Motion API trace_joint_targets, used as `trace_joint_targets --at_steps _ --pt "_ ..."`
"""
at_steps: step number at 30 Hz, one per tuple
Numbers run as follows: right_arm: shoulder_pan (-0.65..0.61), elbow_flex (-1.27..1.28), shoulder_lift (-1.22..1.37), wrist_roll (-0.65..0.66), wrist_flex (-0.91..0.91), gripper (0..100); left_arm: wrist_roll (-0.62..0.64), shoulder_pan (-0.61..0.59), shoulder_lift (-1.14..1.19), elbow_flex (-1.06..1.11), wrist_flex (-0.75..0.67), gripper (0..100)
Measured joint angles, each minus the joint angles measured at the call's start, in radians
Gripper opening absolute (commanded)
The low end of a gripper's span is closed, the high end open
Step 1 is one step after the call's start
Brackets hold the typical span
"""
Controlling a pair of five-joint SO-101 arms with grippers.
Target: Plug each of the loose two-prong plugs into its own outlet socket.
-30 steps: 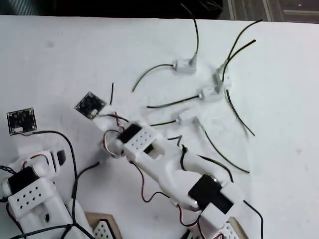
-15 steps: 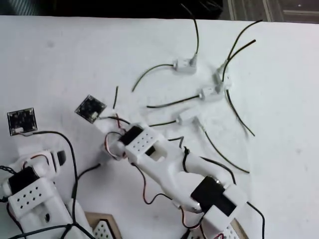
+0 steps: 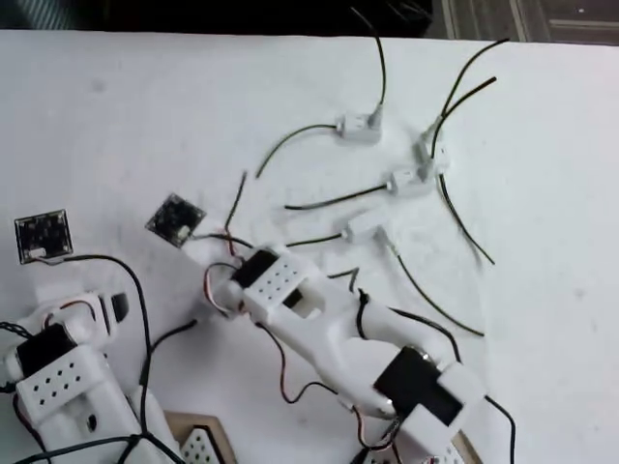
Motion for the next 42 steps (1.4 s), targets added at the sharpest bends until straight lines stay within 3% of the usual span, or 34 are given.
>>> trace_joint_targets --at_steps 33,42 --pt "-0.044 0.005 -0.101 -0.061 0.048 14.0 0.000 0.000 0.000 0.002 -0.015 28" --pt "-0.041 0.005 -0.101 -0.068 0.031 2.4 0.000 0.000 0.000 0.002 -0.015 28"
